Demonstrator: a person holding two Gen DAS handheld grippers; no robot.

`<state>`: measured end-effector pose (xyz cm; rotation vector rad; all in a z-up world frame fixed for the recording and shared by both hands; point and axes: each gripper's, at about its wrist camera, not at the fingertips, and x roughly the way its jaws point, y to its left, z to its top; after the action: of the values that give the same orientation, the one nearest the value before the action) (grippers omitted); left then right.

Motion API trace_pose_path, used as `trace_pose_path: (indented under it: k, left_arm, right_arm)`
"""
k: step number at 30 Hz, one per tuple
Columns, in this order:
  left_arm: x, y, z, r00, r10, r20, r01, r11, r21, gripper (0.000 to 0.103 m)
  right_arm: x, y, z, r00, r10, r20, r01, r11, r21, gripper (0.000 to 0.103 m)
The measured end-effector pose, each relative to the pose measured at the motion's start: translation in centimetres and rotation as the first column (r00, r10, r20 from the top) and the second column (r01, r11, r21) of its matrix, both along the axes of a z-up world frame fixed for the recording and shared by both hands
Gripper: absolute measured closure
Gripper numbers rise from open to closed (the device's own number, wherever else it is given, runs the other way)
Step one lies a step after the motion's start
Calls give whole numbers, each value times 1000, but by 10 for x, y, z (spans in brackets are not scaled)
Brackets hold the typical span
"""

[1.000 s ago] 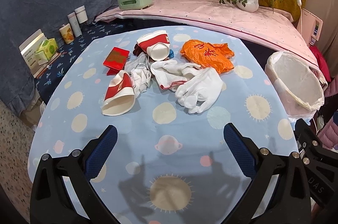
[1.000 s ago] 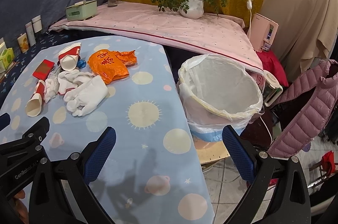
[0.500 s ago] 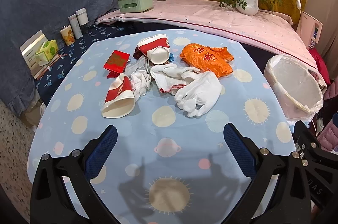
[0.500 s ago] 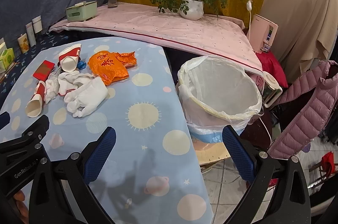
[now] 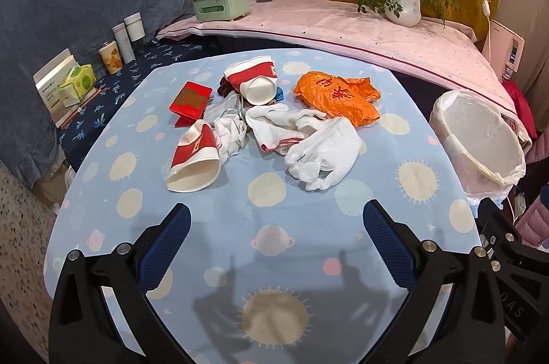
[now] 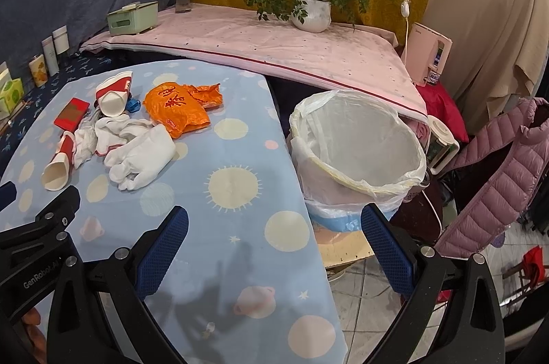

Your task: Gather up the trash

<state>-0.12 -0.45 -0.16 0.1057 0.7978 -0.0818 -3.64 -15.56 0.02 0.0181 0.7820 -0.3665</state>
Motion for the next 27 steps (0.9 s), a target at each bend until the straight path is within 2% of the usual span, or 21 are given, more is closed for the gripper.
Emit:
trace_pose_path:
  k: [27]
  left_arm:
    - [1, 5, 3, 1000, 6, 9, -6, 1000, -5, 7]
  right_arm:
    - [1, 9, -1, 1000, 9, -1, -9, 1000, -4, 7]
